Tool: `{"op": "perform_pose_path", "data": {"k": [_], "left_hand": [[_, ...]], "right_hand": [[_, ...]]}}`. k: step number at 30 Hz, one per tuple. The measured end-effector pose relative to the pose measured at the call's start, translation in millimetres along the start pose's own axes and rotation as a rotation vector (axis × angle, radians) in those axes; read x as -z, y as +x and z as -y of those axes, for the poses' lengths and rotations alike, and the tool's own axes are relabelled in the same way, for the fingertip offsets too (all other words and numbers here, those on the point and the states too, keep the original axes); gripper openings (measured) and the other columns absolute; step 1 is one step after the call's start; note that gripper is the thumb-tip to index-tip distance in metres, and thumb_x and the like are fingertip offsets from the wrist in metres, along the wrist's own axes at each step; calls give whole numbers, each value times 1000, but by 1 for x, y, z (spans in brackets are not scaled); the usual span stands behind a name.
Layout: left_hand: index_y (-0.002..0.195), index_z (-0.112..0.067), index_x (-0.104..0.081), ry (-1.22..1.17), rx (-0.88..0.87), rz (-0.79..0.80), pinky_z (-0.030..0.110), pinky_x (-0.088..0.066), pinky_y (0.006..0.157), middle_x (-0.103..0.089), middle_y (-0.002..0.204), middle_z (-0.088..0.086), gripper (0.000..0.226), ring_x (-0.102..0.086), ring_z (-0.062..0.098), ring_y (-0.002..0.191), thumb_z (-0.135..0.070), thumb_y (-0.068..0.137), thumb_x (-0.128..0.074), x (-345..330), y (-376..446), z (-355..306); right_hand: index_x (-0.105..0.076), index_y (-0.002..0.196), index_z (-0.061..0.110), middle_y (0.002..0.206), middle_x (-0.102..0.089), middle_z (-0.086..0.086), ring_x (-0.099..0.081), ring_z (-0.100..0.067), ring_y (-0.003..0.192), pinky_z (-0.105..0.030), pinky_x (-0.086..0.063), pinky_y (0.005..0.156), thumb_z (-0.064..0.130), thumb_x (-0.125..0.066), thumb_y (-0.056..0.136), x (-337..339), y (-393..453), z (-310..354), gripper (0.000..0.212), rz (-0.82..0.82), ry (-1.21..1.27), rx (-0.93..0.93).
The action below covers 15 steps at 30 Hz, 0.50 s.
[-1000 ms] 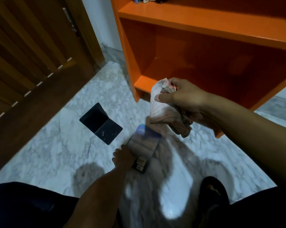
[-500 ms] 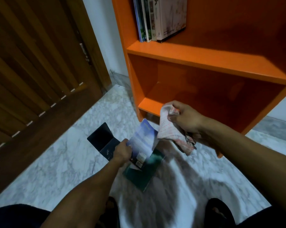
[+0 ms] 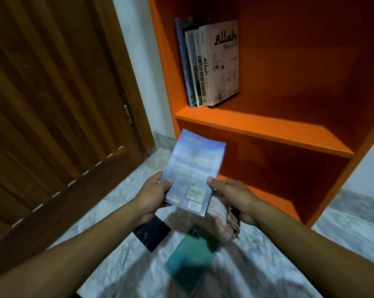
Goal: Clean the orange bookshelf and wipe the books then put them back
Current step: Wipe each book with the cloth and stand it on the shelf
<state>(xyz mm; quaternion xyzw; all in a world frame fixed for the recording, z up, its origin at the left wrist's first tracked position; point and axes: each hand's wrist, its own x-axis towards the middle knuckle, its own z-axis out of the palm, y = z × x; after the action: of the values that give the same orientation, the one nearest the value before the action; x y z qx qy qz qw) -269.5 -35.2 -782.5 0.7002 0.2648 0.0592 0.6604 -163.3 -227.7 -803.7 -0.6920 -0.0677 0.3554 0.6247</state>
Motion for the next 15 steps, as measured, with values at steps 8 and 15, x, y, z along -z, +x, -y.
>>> {"op": "perform_pose_path", "data": {"k": [8,15], "left_hand": [[114,-33,-60,271,-276,-14,17,-53,60,-71,107,-5,15,-72,10,85,-29,101,-54,-7,-28,-7],[123,-26,-61,35,-240,61,40,-58,85,-73,115,0,27,-72,20,99,-26,96,-63,-9,-27,-15]], "right_hand": [[-63,125,13,115,-73,-8,-71,-31,104,-46,-56,90,25,-63,95,0,-22,11,33,178,191,73],[-64,125,9,119,-71,-13,-68,-35,109,-54,-50,100,26,-63,94,5,-30,16,35,315,15,91]]}}
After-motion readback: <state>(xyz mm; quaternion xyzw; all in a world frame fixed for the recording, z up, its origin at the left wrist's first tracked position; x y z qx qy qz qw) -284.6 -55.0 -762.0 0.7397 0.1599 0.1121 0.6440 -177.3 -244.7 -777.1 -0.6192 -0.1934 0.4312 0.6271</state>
